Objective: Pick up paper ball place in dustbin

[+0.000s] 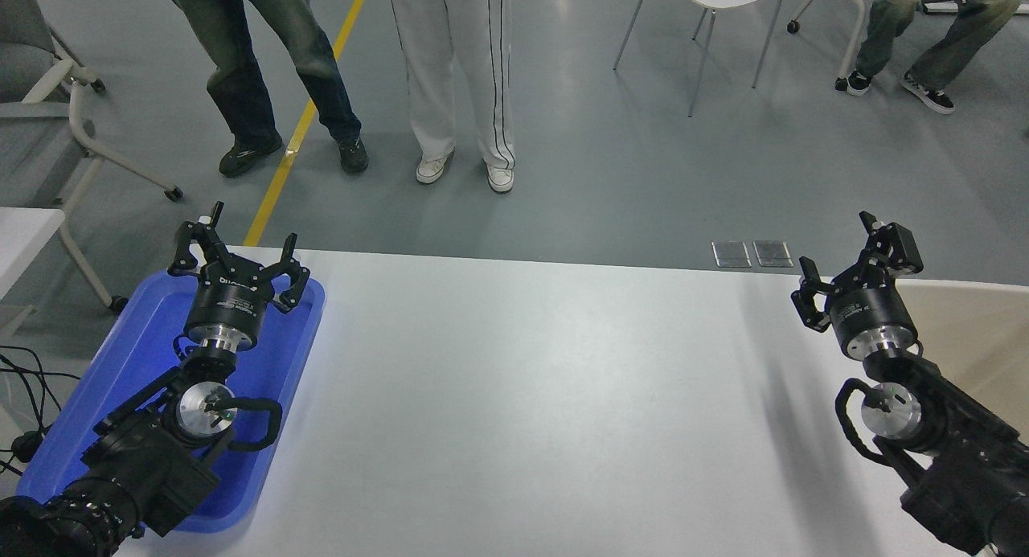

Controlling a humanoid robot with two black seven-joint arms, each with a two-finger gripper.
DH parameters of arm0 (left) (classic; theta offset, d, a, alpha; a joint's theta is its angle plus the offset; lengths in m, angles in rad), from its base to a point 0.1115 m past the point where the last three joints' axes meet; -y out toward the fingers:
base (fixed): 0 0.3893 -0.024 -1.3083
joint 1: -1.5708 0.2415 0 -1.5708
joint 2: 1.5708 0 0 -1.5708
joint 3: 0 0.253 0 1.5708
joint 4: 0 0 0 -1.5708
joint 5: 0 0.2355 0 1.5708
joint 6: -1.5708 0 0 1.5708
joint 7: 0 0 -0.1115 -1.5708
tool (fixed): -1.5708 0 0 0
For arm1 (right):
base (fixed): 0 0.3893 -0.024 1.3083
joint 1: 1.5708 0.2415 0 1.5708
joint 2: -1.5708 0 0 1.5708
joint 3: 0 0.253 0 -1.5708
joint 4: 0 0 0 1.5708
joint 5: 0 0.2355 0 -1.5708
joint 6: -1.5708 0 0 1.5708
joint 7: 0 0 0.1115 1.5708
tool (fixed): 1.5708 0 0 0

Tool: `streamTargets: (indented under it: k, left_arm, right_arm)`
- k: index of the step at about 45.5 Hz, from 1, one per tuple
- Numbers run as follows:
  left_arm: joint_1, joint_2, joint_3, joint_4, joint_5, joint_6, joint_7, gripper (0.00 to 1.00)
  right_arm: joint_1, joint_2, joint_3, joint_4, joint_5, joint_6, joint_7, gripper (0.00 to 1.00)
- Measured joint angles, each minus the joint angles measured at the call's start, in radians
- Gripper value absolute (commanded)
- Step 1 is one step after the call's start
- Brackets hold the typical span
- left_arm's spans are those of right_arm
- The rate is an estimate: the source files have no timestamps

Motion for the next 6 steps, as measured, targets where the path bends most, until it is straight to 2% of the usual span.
streamTargets:
  k: [6]
  left_arm:
    - [0.0,0.0,0.0,0.0,0.0,0.0,0.0,1.0]
  right_arm:
    - [-0.006,0.006,-0.012,0.0,0.0,0.005,0.007,1.0]
